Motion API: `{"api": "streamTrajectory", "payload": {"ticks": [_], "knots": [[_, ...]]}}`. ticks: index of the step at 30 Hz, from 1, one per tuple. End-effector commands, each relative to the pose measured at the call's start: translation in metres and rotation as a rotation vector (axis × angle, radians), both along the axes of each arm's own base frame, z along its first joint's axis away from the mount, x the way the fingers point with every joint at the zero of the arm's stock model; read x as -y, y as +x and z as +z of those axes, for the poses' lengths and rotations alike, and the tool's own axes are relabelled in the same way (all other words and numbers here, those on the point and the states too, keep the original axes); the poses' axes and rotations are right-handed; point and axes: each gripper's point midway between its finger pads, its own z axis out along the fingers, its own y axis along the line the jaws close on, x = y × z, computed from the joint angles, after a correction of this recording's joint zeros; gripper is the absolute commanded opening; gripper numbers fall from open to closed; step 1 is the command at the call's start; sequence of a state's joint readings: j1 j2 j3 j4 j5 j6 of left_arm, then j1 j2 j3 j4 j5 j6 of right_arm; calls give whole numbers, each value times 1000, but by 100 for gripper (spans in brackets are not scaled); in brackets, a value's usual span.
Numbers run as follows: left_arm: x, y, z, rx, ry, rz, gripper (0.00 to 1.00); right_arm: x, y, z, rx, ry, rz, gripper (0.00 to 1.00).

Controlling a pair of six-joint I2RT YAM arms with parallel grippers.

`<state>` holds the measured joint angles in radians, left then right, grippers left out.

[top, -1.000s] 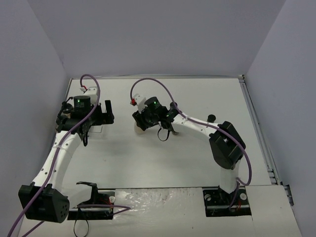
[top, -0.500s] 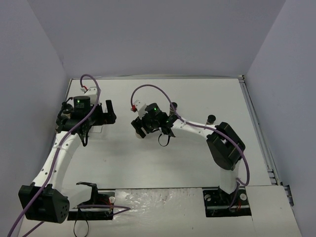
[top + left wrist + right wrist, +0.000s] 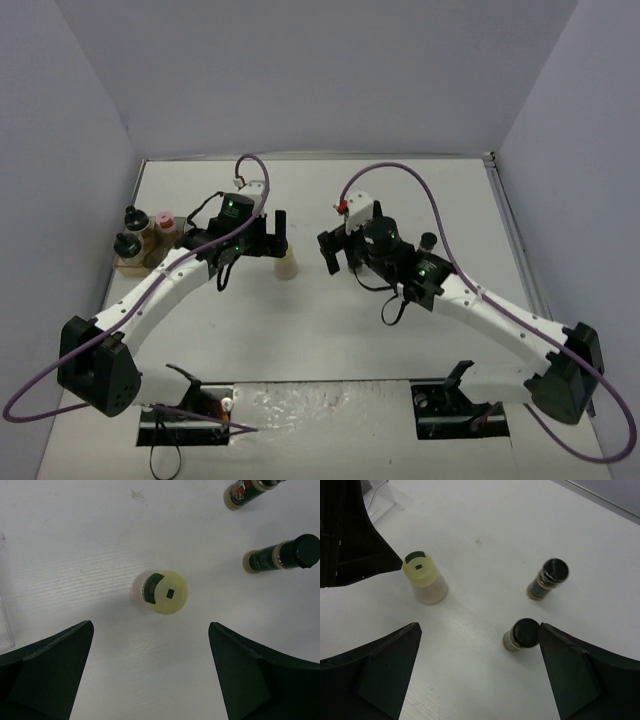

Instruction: Organize the condiment bottles

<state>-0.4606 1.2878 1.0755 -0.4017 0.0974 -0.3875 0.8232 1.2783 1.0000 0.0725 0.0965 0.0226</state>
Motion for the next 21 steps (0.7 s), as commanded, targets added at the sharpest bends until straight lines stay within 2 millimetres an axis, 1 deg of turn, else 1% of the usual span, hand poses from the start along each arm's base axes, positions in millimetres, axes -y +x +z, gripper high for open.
{"api": "streamTrajectory", "payload": {"ticks": [1,2,4,5,9,11,14,18,19,21], "knots": [[24,38,29,121,2,56,97,53,-4,33,79,93,-203,100],[27,40,21,102,25,55,97,60,-8,40,96,117,-218,100],[30,44,10,73,70,59,97,69,-15,43,107,144,-231,100],[32,45,8,65,77,55,97,73,-17,39,102,148,-240,100],[45,46,-17,0,110,31,97,85,-23,37,110,166,-268,100],[48,43,-27,-30,131,28,96,88,-23,33,106,162,-279,100],[47,41,-42,-74,168,42,91,90,-25,31,104,161,-281,100],[45,38,-50,-96,180,53,80,91,-25,28,103,157,-282,100],[45,38,-50,-96,180,53,80,91,-25,28,103,155,-282,100],[44,37,-52,-104,183,55,73,91,-25,26,102,147,-283,100]]}}
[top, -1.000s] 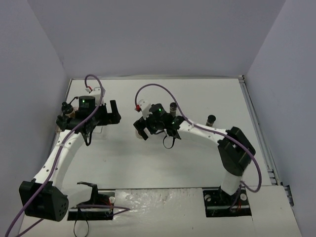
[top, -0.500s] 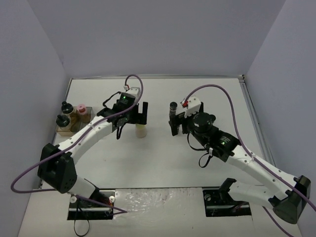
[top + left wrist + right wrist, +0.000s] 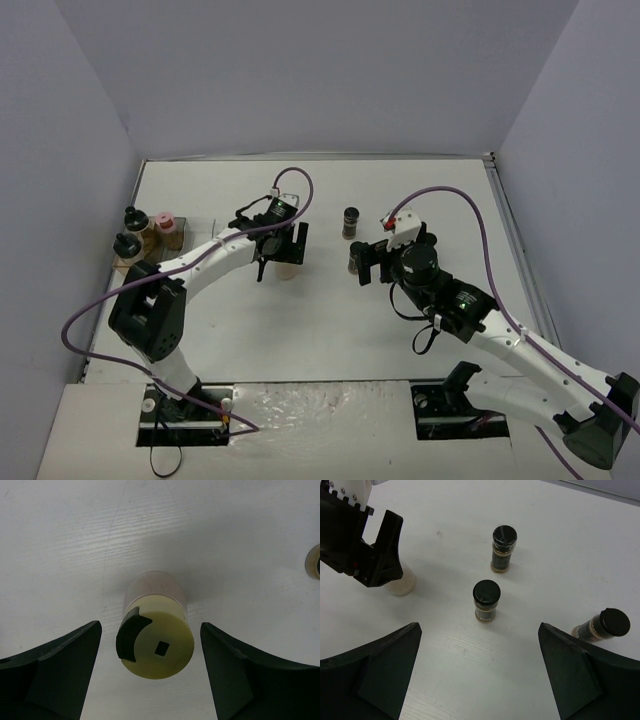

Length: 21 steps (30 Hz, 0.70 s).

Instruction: Organize the condiment bottles

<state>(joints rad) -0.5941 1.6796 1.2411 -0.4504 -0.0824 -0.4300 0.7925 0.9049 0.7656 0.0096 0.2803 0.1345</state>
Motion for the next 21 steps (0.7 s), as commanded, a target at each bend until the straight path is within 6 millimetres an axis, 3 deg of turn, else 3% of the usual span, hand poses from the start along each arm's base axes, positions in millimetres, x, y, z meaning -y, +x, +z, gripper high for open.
{"api": "streamTrajectory", "payload": {"ticks": [1,10,14,19,21], "knots": [[6,13,32,79,-41,30,70,3,7,16,51,42,-42,100],[-2,13,43,109,-28,42,35,7,5,13,49,40,-49,100],[-18,13,63,143,-26,59,26,9,2,16,59,59,-50,100],[-72,14,87,162,-4,159,24,10,1,21,69,72,-47,100],[-116,16,102,182,5,250,24,11,0,23,74,73,-45,100]]}}
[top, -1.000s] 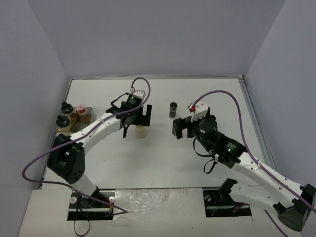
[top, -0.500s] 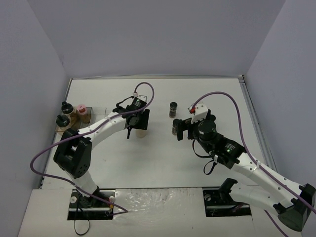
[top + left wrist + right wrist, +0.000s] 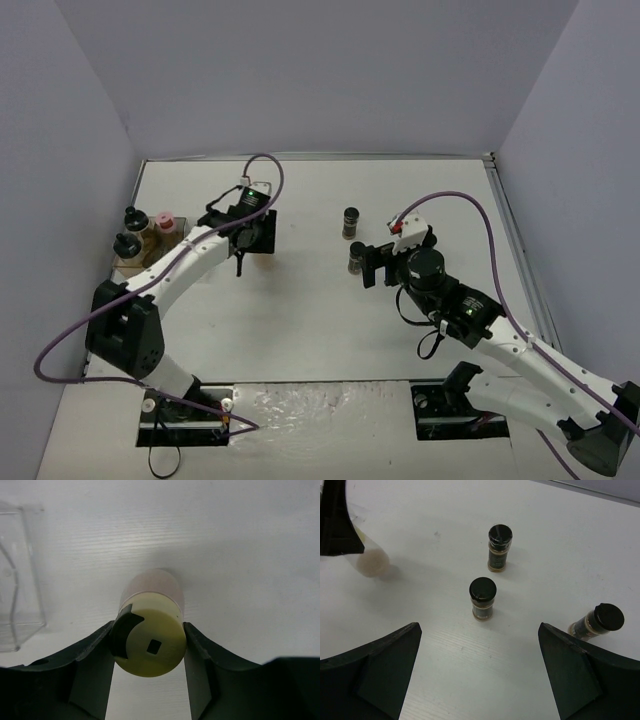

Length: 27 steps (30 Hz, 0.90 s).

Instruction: Organize the condiment bottles

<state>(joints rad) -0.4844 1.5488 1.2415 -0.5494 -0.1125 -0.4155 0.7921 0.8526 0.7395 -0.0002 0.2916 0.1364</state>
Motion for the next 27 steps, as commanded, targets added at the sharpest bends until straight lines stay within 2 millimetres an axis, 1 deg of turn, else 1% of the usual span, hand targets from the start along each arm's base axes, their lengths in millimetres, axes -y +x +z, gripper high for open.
{"api": "streamTrajectory", "payload": {"ticks": [1,4,5,8,9,11,14,18,20,27], "knots": [[-81,12,71,149,4,174,24,2,6,22,61,63,-32,100],[-128,12,86,166,15,272,24,3,5,22,64,65,-29,100],[-142,12,88,168,22,305,24,3,5,22,64,65,-30,100],[-178,14,93,177,36,391,23,5,4,21,69,61,-34,100],[-185,15,93,177,40,410,23,5,5,22,70,61,-38,100],[-213,17,90,181,42,492,23,7,4,22,74,61,-42,100],[-234,24,81,180,35,560,23,8,3,21,77,63,-42,100],[-255,31,67,171,38,615,23,10,2,21,82,62,-41,100],[-261,32,58,153,30,627,23,11,2,20,82,62,-45,100],[-259,27,27,89,22,637,24,12,2,18,80,55,-52,100]]}}
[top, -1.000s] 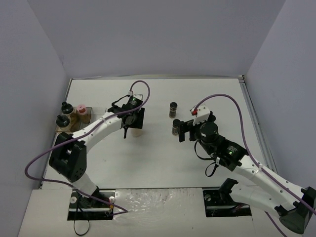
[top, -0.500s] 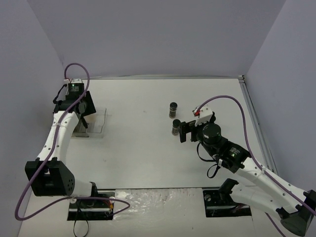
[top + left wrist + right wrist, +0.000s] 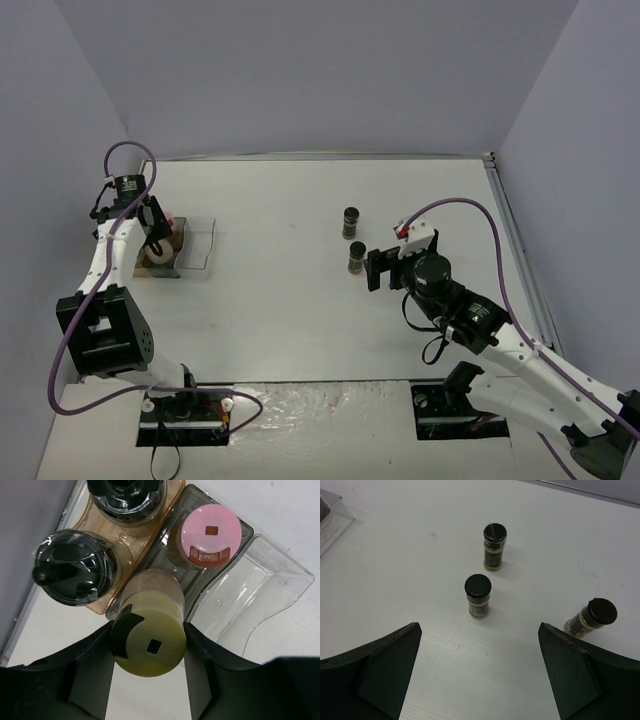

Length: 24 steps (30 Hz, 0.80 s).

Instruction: Organize the condiment bottles

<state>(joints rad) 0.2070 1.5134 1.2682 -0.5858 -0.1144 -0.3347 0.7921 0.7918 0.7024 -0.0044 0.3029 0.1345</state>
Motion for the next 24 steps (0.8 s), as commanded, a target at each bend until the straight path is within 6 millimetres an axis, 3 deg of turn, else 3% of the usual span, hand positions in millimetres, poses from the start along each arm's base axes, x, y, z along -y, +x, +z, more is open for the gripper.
{"api": "streamTrajectory", "payload": {"ticks": [1,8,15,17,20,24], "knots": [[0,10,6,71,-7,6,24,3,9,19,63,45,-42,100],[4,5,-20,5,-35,12,33,4,10,16,61,39,-52,100],[6,4,-26,-17,-49,13,66,5,11,15,62,38,-62,100],[6,2,-27,-28,-51,14,75,6,11,15,65,39,-67,100],[7,-2,-28,-48,-58,17,81,8,11,19,73,44,-70,100],[22,-7,-4,7,-94,-9,90,9,9,25,87,60,-69,100]]}}
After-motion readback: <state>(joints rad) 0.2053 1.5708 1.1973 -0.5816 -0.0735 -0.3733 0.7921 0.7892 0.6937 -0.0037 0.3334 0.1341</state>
